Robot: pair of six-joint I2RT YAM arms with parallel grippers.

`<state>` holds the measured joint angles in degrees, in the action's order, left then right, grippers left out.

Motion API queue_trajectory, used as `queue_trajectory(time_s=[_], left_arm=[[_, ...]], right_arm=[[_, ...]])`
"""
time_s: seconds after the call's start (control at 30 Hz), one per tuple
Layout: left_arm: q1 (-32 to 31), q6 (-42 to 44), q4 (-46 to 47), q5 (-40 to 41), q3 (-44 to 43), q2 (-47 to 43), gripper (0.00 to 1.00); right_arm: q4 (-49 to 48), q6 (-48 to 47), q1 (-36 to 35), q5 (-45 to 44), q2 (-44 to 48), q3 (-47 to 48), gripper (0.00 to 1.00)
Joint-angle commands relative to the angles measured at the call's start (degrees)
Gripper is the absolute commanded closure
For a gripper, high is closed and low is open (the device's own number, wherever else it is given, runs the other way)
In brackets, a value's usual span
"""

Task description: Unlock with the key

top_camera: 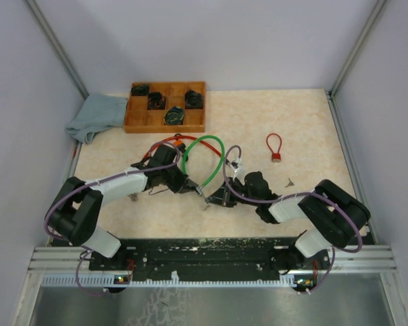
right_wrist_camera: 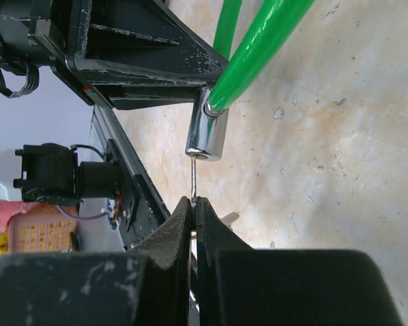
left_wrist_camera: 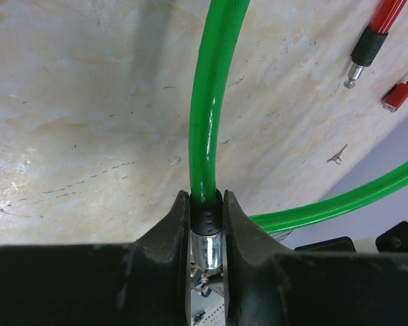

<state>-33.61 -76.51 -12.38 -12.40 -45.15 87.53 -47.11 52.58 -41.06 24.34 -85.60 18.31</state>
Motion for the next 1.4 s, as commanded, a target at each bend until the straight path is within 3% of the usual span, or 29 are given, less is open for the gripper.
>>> queue_trajectory(time_s=[0.0, 1.37], left_arm=[[0.18, -0.26, 2.53, -1.46, -0.12, 0.54, 1.0], [-0.66, -0.76, 2.67, -0.27, -0.05, 0.21, 1.0]], right_arm=[[-2.9, -0.87, 0.54, 0.72, 1.72, 0.93, 1.0], [-5.75, 2.93, 0.51, 2.37, -4.28, 3.42, 1.0]])
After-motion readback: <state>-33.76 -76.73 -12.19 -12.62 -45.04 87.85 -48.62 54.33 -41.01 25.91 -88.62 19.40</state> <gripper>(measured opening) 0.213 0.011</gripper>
